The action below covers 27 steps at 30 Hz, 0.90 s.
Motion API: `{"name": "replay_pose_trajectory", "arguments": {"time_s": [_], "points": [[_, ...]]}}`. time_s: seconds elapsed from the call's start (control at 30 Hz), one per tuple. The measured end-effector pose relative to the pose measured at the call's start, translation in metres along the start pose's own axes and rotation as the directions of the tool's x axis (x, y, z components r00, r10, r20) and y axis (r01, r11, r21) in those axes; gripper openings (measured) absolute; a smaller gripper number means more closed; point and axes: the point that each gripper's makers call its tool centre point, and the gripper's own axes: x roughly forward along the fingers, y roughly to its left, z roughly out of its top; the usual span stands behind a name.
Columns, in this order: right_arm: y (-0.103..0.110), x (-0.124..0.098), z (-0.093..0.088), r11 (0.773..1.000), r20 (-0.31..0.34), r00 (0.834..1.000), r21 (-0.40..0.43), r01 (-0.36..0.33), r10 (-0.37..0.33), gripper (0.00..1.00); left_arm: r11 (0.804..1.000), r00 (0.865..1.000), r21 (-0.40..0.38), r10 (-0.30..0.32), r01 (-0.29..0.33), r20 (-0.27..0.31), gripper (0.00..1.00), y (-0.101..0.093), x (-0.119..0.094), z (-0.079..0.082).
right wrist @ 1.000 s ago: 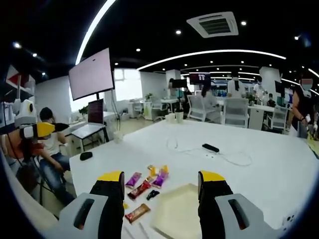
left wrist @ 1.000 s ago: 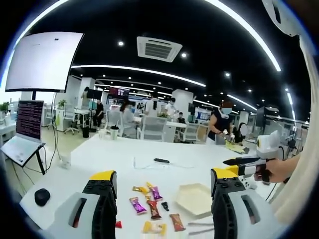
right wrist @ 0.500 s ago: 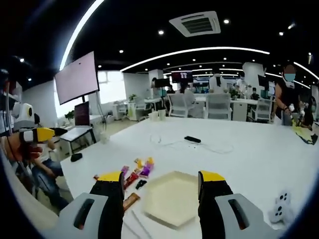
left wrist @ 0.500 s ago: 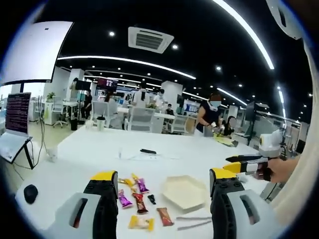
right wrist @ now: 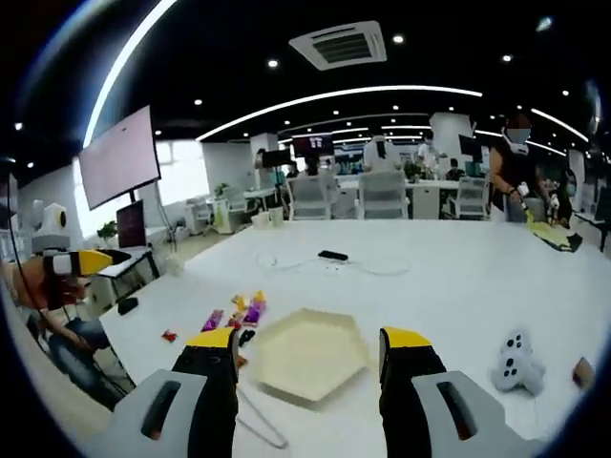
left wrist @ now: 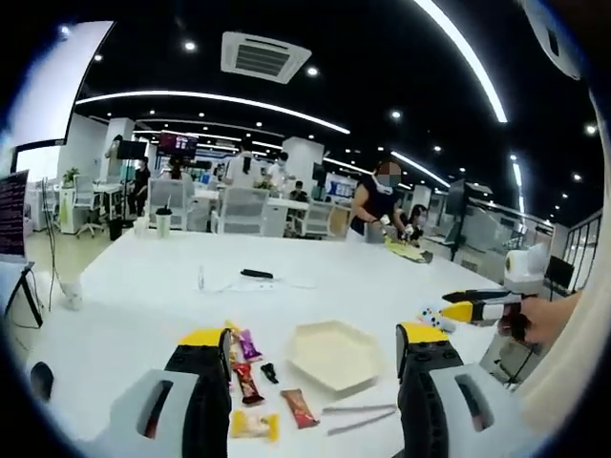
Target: Place the target food into the container with the food tongs after gripping and lifting it, then release it inside without dropping or visibly crushing the food.
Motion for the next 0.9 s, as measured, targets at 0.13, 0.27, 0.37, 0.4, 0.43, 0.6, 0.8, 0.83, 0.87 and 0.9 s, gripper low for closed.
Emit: {"name": "replay_pose_trajectory", "arguments": {"time_s": [0.13,0.27,0.37,0.4,0.43,0.6,0.8,0.83,0.87,0.9], "points": [[-0.001,-0.006,-0.004,1.0,-0.008,1.0,0.004,0.01,-0.01,0.6,0.999,0.998,0.024,-0.032,0.034,-0.048,0.68,-0.006,0.008,-0.013],[-0.001,-0.011,-0.007,1.0,-0.017,1.0,-0.004,0.012,-0.012,0.6,0.998,0.996,0.023,-0.061,0.063,-0.072,0.68,-0.014,0.014,-0.02],[-0.003,-0.013,-0.009,1.0,-0.023,1.0,0.001,0.02,-0.02,0.6,0.996,0.992,0.021,-0.087,0.089,-0.095,0.67,-0.018,0.018,-0.029],[-0.004,-0.014,-0.01,1.0,-0.023,0.999,0.003,0.023,-0.023,0.6,0.995,0.991,0.021,-0.091,0.094,-0.1,0.67,-0.019,0.018,-0.031],[-0.005,-0.014,-0.01,1.0,-0.023,0.999,0.004,0.024,-0.024,0.6,0.995,0.99,0.022,-0.095,0.098,-0.107,0.67,-0.02,0.019,-0.032],[-0.003,-0.014,-0.009,1.0,-0.013,1.0,0.029,0.012,-0.011,0.6,0.989,0.98,0.017,-0.144,0.148,-0.139,0.69,-0.027,0.022,-0.042],[0.0,-0.012,-0.012,1.0,-0.021,1.0,0.022,0.002,-0.002,0.6,0.977,0.961,0.044,-0.195,0.207,-0.194,0.67,-0.038,0.028,-0.057],[-0.001,-0.012,-0.012,1.0,-0.022,1.0,0.023,0.003,-0.003,0.6,0.976,0.959,0.044,-0.2,0.213,-0.202,0.67,-0.039,0.029,-0.06],[-0.001,-0.012,-0.011,1.0,-0.022,1.0,0.023,0.004,-0.004,0.6,0.974,0.956,0.05,-0.205,0.22,-0.212,0.66,-0.04,0.031,-0.063],[-0.001,-0.012,-0.011,1.0,-0.022,1.0,0.023,0.005,-0.004,0.6,0.973,0.953,0.053,-0.208,0.225,-0.222,0.66,-0.04,0.032,-0.066]]}}
